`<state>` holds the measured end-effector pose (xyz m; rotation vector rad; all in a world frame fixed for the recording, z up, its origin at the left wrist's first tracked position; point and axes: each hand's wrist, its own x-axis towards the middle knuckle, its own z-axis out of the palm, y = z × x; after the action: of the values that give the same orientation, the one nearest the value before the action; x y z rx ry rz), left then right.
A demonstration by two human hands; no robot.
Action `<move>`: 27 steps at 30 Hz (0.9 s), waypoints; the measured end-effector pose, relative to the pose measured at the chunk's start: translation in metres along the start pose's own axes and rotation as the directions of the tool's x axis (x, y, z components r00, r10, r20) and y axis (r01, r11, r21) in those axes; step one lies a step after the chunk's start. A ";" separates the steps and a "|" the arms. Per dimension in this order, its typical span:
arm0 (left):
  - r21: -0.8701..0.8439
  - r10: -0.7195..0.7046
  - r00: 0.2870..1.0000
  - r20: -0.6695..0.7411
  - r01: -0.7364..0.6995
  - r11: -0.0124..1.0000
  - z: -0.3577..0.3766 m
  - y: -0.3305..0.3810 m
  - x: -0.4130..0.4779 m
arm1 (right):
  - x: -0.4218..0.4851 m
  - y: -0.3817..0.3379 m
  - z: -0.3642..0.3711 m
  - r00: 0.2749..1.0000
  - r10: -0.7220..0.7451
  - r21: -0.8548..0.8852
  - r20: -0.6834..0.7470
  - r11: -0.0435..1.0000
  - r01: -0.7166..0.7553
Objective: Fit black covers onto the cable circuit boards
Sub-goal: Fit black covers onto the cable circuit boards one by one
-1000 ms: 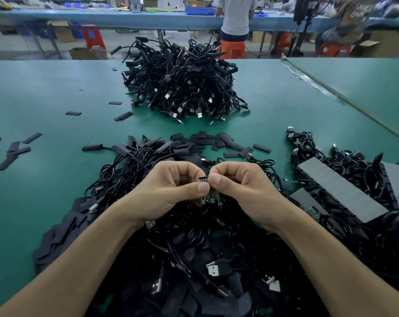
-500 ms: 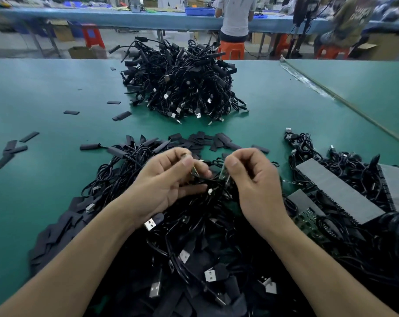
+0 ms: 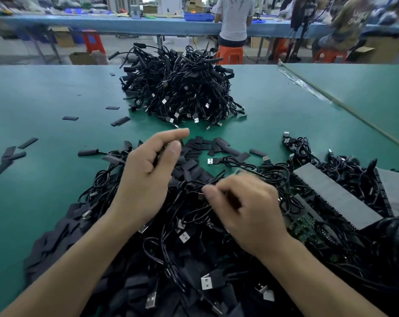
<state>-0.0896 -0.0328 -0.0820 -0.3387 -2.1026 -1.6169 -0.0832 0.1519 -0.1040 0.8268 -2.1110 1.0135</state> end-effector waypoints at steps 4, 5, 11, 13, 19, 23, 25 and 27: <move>-0.139 -0.144 0.985 0.094 0.156 0.978 0.001 -0.007 -0.002 | -0.002 -0.003 -0.007 0.924 0.043 -0.114 0.379 0.993 0.000; -0.178 -0.175 0.979 0.101 0.191 0.965 0.001 -0.008 -0.003 | -0.002 -0.003 -0.009 0.885 0.060 -0.132 0.462 0.991 0.002; -0.409 -0.262 0.962 0.072 0.268 0.873 -0.003 -0.006 0.000 | -0.002 -0.001 -0.010 0.720 0.035 -0.102 0.693 0.994 0.049; -0.357 -0.219 0.974 0.054 0.223 0.907 -0.005 -0.001 0.002 | -0.001 -0.001 -0.010 0.713 0.047 -0.094 0.700 0.995 0.026; -0.122 -0.185 0.980 0.071 0.193 0.974 0.001 0.010 0.001 | 0.000 0.002 -0.010 0.731 0.108 0.004 0.674 0.989 -0.149; -0.071 -0.262 0.956 0.129 0.273 0.959 0.003 0.005 -0.002 | -0.002 0.003 -0.007 0.837 0.120 0.132 0.534 0.966 -0.222; -0.087 -0.274 0.950 0.147 0.288 0.954 0.002 0.004 -0.002 | -0.003 0.004 -0.005 0.902 0.133 0.189 0.410 0.955 -0.227; -0.083 -0.267 0.954 0.139 0.280 0.956 0.002 0.003 -0.002 | -0.003 0.004 -0.004 0.940 0.147 0.222 0.308 0.950 -0.221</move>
<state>-0.0865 -0.0302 -0.0808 -0.1917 -2.2465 -1.9112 -0.0831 0.1578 -0.1065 0.9613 -2.3730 1.3554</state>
